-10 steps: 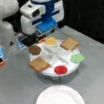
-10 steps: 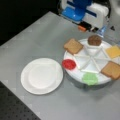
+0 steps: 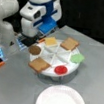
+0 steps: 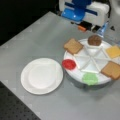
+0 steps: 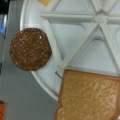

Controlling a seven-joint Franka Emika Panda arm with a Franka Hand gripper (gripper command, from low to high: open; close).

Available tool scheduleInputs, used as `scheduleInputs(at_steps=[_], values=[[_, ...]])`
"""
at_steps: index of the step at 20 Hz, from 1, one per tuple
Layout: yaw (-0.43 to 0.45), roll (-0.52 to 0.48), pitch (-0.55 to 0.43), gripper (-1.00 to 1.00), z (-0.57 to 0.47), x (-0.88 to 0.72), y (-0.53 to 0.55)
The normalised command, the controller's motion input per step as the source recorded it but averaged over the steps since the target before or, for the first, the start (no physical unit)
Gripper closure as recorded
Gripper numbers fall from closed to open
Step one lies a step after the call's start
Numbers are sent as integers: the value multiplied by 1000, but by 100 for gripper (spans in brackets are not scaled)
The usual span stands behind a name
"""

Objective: Ingredient selection for cheeseburger or sandwich

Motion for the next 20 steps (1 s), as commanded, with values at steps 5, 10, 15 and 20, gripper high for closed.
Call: scheduleInputs(at_steps=[5,10,15,20], values=[[-29,188,91,-100,125,104,-300],[-54,274,184,-100,187,169,-107],[2,440,207,-100,157,256,-145],[37,488,197,-100,56,323,-301]])
